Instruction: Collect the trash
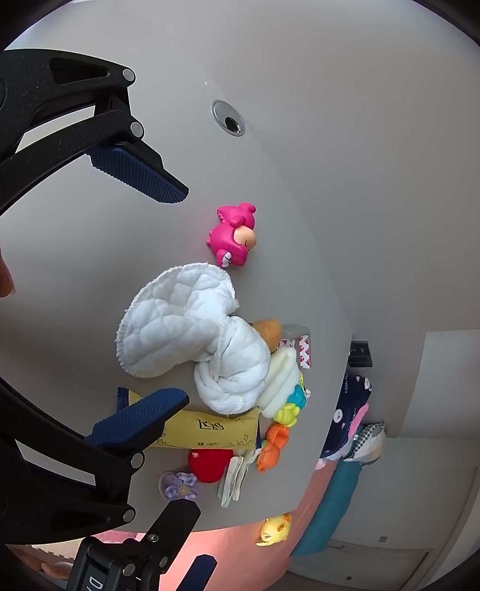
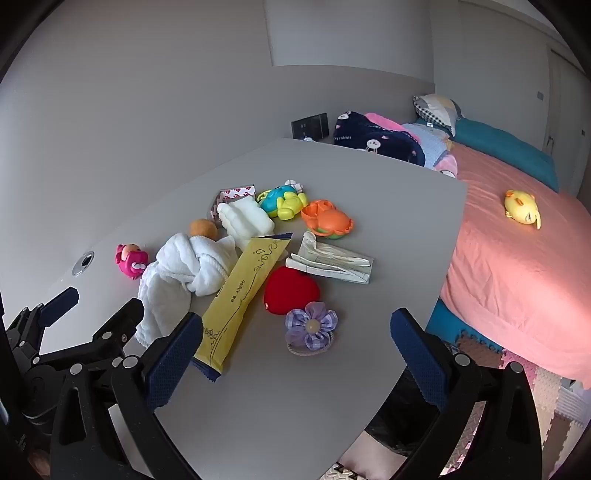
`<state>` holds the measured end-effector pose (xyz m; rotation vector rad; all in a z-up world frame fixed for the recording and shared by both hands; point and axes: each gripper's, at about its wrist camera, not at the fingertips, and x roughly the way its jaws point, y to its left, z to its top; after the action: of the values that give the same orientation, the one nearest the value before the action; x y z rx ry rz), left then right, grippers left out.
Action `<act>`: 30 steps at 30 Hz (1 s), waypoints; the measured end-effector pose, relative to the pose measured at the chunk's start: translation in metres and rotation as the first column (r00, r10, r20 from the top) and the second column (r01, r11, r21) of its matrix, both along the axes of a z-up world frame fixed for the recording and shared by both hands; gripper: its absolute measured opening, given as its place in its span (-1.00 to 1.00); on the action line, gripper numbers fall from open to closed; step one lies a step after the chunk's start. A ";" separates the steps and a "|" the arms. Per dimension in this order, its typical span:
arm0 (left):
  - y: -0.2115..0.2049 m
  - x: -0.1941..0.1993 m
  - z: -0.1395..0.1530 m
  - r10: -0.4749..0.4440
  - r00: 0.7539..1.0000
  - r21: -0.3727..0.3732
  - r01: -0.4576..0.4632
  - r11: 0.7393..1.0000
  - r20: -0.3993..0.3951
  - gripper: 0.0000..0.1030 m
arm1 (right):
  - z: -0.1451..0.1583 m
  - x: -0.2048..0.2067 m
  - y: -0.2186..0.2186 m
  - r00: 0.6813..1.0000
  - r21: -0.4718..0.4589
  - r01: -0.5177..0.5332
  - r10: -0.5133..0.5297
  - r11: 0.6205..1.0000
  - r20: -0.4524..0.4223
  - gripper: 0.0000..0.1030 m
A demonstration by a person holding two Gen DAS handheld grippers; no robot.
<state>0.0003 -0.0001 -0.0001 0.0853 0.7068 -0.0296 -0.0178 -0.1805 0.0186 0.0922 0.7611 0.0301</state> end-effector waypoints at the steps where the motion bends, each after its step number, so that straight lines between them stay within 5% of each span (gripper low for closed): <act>1: 0.000 -0.001 0.000 0.004 1.000 0.000 -0.004 1.000 0.008 0.88 | 0.000 0.000 0.000 1.000 0.003 0.000 0.000 1.000 0.000 0.97; 30: -0.003 -0.003 0.000 0.000 1.000 -0.010 0.000 1.000 -0.003 0.88 | -0.002 0.000 -0.002 1.000 0.008 0.001 -0.001 1.000 -0.007 0.97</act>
<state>-0.0023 -0.0030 -0.0003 0.0761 0.7093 -0.0333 -0.0179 -0.1824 0.0169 0.1002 0.7677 0.0318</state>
